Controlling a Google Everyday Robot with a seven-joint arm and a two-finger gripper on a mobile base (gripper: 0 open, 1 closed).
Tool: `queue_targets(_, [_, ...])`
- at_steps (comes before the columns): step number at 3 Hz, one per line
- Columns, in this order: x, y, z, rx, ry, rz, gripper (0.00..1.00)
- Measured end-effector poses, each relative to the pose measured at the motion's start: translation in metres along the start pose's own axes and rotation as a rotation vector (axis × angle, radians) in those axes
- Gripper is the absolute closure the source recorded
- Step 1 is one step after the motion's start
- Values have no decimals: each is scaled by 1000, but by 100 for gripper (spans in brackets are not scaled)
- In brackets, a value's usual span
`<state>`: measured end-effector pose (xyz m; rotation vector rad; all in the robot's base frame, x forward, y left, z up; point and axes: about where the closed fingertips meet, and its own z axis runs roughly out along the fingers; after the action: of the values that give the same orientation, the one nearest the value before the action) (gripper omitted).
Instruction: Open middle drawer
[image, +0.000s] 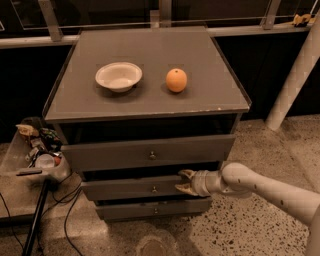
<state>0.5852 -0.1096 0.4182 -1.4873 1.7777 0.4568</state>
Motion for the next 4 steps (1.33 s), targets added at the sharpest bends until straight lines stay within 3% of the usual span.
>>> queue_targets(1, [-3, -4, -2, 0, 0, 0, 91])
queue_targets(2, [-5, -7, -4, 0, 0, 0, 100])
queue_targets(4, [-7, -12, -4, 0, 0, 0, 100])
